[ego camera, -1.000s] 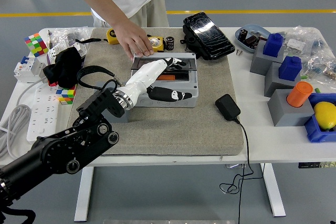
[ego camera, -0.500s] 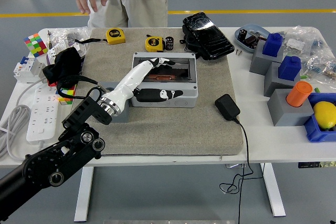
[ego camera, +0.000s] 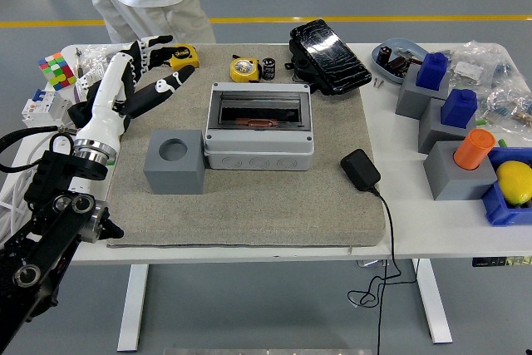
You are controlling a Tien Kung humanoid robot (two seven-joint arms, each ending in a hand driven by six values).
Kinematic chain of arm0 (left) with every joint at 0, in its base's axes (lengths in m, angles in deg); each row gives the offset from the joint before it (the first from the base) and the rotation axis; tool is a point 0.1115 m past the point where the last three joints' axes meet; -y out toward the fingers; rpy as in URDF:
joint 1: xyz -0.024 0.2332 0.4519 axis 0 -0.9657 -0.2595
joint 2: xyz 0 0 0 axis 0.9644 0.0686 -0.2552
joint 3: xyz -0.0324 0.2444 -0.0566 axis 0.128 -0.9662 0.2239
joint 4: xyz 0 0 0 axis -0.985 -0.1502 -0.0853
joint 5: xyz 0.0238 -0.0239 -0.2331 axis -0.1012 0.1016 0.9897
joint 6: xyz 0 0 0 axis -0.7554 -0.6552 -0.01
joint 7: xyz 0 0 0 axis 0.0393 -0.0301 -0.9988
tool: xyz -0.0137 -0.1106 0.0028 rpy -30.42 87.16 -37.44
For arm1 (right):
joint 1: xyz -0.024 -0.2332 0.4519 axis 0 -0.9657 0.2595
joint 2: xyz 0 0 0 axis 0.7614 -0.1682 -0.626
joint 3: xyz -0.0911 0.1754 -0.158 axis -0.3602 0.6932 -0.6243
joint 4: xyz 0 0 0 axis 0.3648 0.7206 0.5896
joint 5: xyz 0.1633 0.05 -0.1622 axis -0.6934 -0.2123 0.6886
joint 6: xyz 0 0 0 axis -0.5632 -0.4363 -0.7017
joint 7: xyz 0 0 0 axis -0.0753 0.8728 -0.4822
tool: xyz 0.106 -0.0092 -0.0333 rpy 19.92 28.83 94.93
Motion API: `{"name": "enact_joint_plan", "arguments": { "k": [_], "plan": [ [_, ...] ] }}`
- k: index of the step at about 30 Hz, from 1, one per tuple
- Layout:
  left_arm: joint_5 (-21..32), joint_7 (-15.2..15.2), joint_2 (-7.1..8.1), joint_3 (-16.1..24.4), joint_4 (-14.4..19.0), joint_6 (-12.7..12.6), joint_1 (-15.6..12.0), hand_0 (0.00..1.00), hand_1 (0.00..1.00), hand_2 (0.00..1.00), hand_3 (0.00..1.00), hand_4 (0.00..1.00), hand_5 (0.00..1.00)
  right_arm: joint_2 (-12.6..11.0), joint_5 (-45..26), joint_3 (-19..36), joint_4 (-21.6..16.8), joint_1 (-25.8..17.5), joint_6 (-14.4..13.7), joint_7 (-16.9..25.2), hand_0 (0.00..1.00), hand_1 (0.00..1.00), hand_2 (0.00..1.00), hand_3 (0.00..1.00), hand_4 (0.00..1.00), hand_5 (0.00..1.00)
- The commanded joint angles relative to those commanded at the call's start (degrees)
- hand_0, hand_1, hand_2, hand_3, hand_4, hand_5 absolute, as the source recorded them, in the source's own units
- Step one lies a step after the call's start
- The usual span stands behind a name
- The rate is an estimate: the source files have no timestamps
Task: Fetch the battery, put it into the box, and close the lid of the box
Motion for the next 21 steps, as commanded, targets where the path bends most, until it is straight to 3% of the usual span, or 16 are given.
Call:
{"name": "enact_joint_plan", "arguments": {
  "k": [7,21],
  "plan": [
    [6.4,1.0,0.74,4.0,-1.1,0.3,-1.1,0.71,0.718,0.687,0.721,0.998,0.426,-0.2,-1.3,-1.8,0.3,0.2,0.1,-0.2,0.583,0.606,0.589,0.543,0.92,0.479],
    [5.5,1.5,0.51,7.0,-0.7,0.9,-1.5,0.706,0.705,0.679,0.727,0.998,0.421,-0.4,-0.5,-1.3,0.1,0.4,0.2,-0.4,0.583,0.606,0.589,0.543,0.92,0.479]
  ]
}}
